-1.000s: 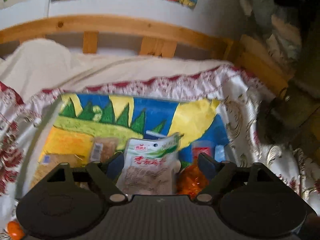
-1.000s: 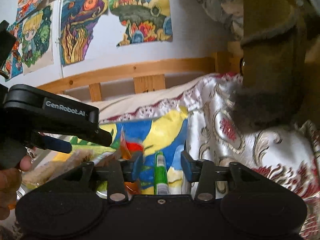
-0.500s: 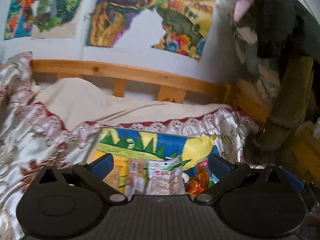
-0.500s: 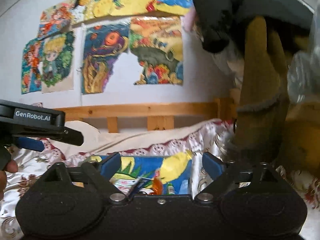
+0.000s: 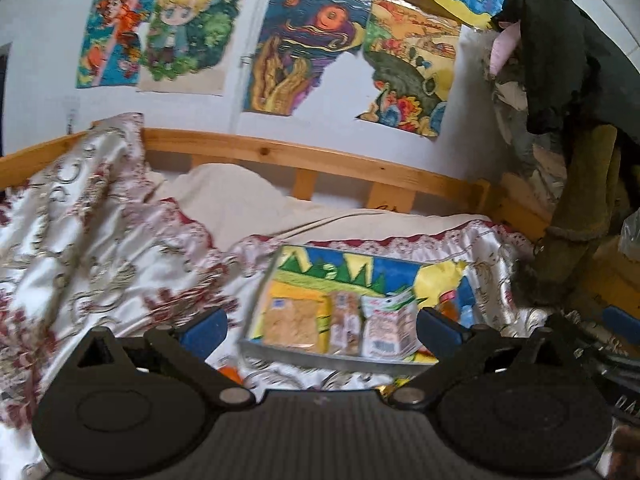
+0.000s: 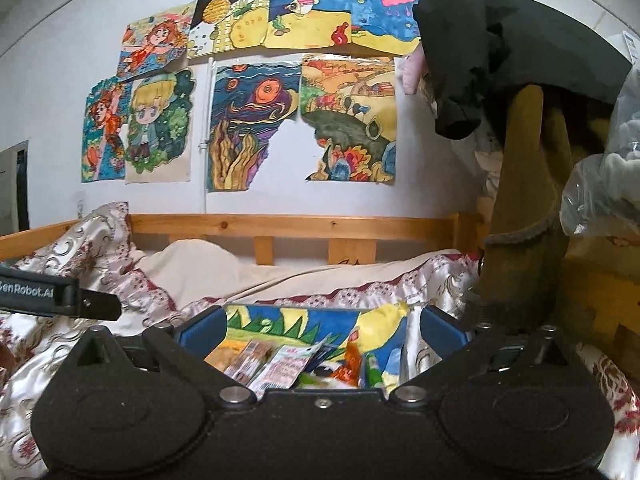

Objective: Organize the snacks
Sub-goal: 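Raise both open tools and move back over the remaining snacks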

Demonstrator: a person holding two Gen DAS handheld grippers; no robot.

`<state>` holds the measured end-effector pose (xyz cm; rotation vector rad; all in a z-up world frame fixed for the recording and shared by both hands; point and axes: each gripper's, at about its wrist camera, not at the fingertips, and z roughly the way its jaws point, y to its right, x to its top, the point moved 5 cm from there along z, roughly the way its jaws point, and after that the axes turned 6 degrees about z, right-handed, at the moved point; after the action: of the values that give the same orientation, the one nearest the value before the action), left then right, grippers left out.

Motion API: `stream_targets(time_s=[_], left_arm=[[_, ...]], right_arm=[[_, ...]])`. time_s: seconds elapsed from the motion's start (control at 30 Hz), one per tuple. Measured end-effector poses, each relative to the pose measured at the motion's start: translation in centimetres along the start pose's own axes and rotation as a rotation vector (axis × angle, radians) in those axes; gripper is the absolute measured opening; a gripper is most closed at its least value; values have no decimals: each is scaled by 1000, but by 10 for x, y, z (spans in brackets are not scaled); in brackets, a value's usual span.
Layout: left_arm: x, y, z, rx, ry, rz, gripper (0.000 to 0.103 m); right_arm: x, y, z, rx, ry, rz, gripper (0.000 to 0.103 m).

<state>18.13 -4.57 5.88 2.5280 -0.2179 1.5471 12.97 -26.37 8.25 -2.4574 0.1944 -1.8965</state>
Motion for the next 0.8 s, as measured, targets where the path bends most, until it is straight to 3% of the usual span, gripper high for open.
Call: stream_targets(time_s=[0.33,0.8], left_arm=[[-47,-22,-35,59,-46,15,103],[-99,-30,-32,99,-170,78,103]], right_arm=[[-29,-8,-30,27,-78,48,102],[-76,-23,-37,17,-204,-7,102]])
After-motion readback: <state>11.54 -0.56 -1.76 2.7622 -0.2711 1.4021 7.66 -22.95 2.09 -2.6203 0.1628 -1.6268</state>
